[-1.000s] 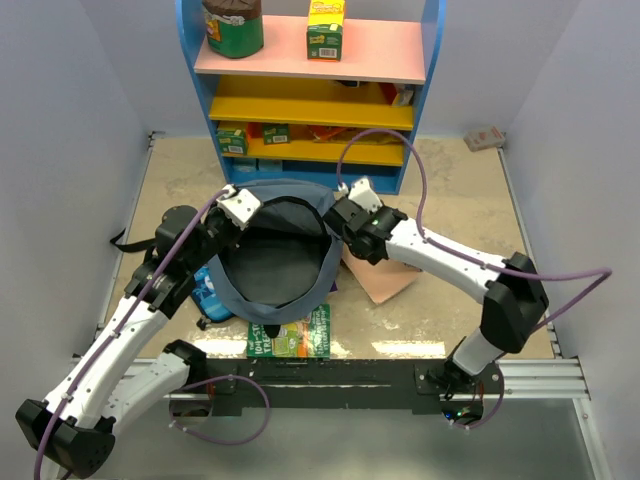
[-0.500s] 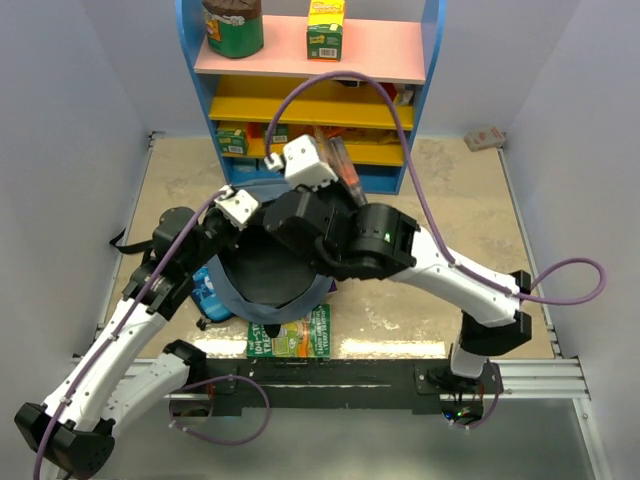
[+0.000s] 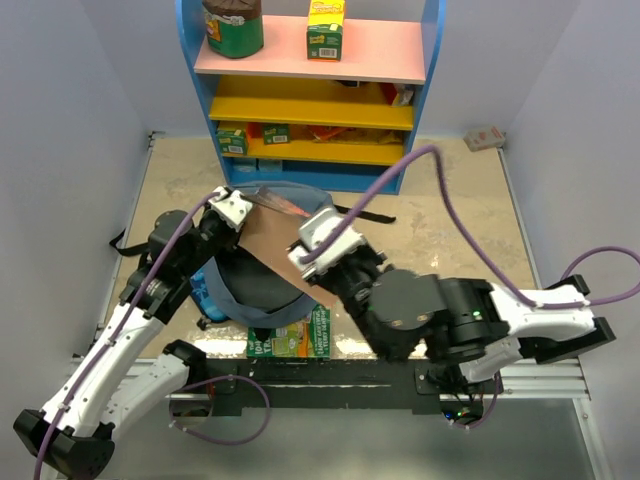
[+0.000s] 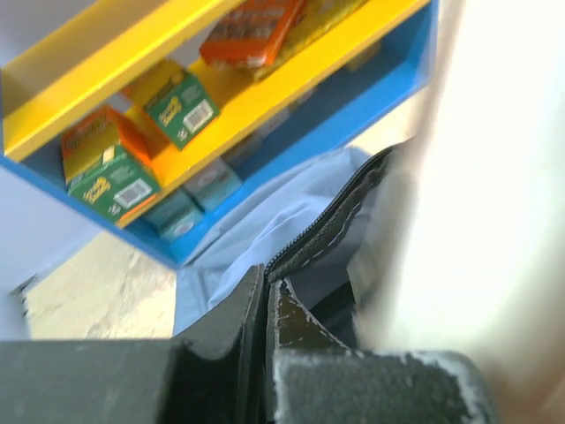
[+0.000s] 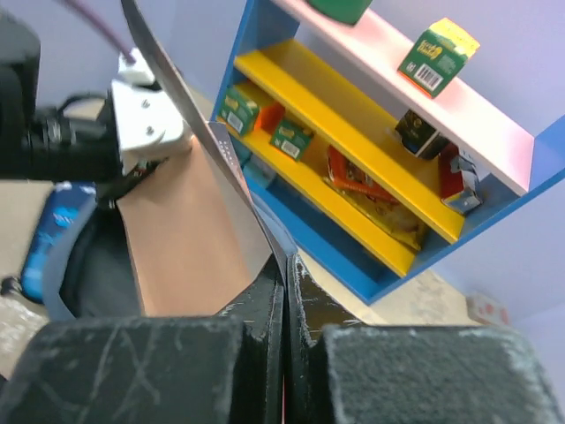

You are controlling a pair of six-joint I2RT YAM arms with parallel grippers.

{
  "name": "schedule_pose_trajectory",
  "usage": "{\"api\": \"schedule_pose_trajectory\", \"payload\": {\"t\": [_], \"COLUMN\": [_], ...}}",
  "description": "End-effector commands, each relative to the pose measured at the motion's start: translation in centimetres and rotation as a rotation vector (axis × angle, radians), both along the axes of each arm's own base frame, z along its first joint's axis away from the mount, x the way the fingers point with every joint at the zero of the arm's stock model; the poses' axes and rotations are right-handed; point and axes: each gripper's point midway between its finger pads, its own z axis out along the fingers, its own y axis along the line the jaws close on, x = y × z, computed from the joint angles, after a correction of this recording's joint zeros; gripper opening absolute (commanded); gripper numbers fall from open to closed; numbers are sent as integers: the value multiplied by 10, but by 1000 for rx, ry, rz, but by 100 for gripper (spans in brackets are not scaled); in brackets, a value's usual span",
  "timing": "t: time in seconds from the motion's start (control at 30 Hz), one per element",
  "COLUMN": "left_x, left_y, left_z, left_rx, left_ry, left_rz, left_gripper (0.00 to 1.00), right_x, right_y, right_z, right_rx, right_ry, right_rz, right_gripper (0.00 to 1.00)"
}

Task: Pack the student bag
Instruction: Place the book in the student bag.

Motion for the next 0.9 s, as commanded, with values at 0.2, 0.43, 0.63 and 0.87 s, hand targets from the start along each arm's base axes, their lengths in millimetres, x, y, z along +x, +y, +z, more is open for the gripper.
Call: {"api": "schedule_pose_trajectory", "payload": {"t": [0.2,0.43,0.63,0.87], "left_x": [0,3,3,0], "left_y": [-3,-1,-6,-13], "left_z": [31,33,38,55], "left_rx": [-98,-109,-135,-167], "left_ry": [-86,-90,-96,-114], "left_rz": [-11,8,-12,-53], "left_gripper": [5,6,5,6], "right_x": [-23,-24,-32,-10], "right_y": [-11,-15,-4,13], "right_z": [62,46,22,1], "right_rx": [298,285,266,289], "right_ry": [24,58,61,47], "right_rz": [173,178,251,251], "right_gripper": [0,0,0,0]}}
